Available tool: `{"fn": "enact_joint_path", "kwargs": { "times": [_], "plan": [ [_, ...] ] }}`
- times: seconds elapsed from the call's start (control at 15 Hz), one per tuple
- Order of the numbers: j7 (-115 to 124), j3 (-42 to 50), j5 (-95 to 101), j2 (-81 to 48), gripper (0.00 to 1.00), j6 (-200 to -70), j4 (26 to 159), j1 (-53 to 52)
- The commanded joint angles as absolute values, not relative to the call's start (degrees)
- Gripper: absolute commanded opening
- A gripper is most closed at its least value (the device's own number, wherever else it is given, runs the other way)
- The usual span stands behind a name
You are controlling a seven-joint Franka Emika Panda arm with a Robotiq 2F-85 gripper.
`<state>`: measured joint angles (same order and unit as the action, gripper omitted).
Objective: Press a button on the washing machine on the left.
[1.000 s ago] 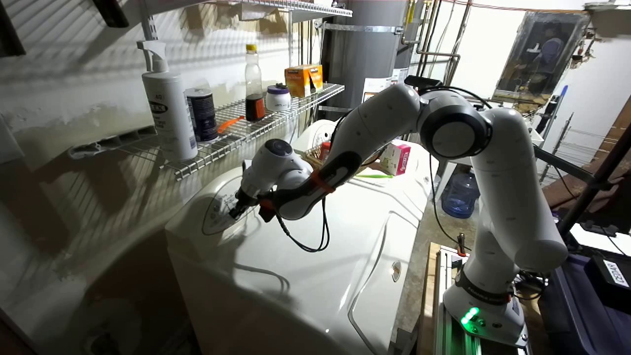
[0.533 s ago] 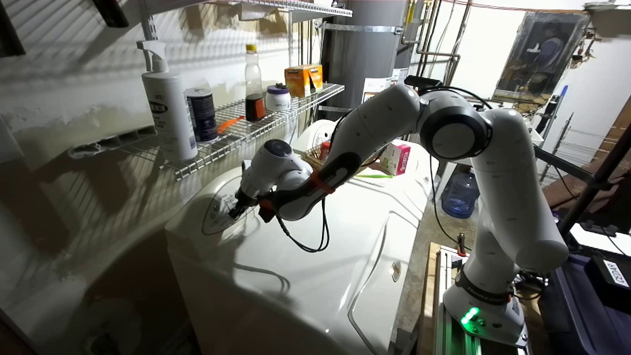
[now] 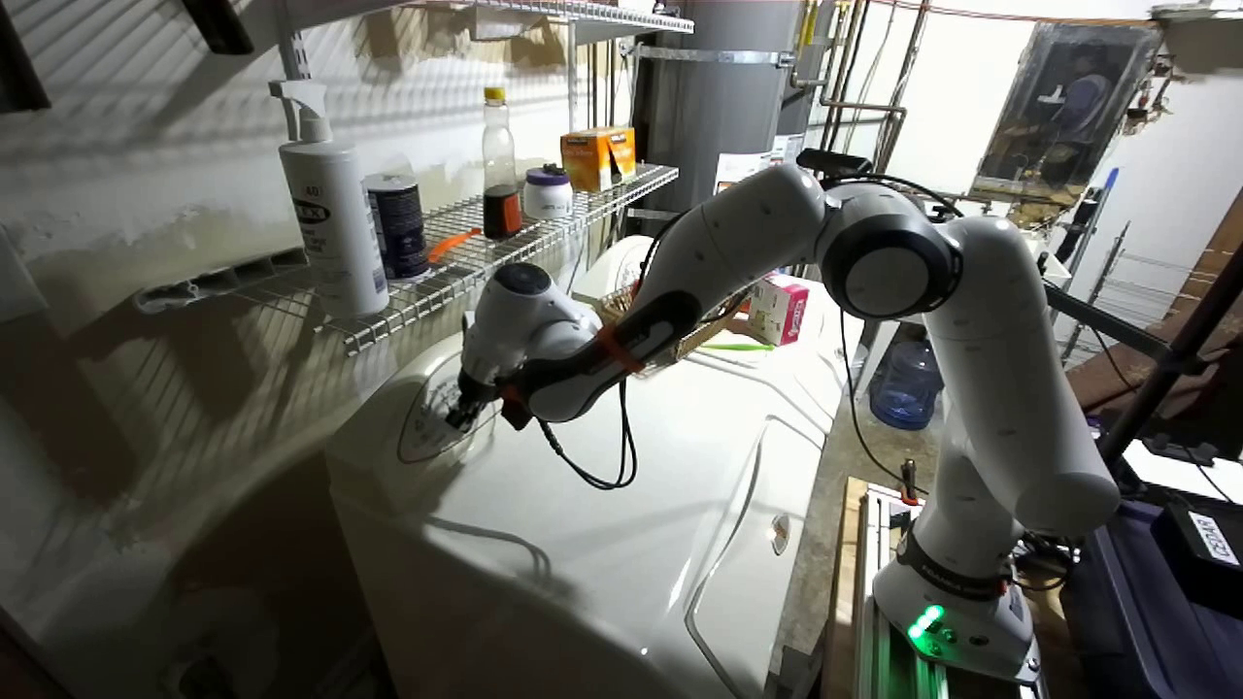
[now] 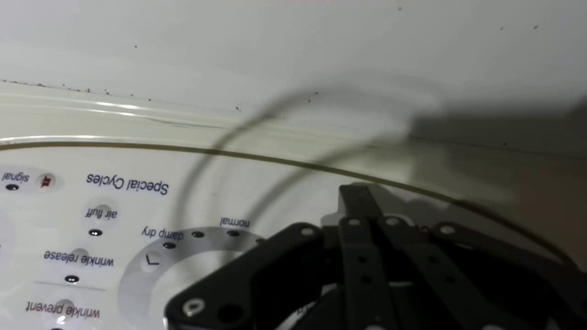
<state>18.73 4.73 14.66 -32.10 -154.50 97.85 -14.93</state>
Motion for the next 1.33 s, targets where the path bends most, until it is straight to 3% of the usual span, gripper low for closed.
{"fn": "enact_joint_path", "kwargs": {
  "times": [0.0,1.27],
  "plan": [
    [17.7,4.17,13.06,-35.36,0.0,-157.91,93.28,-13.98],
    [21.46,7.61,14.39,-27.16,0.0,-165.23,103.6,-16.59]
  ]
}}
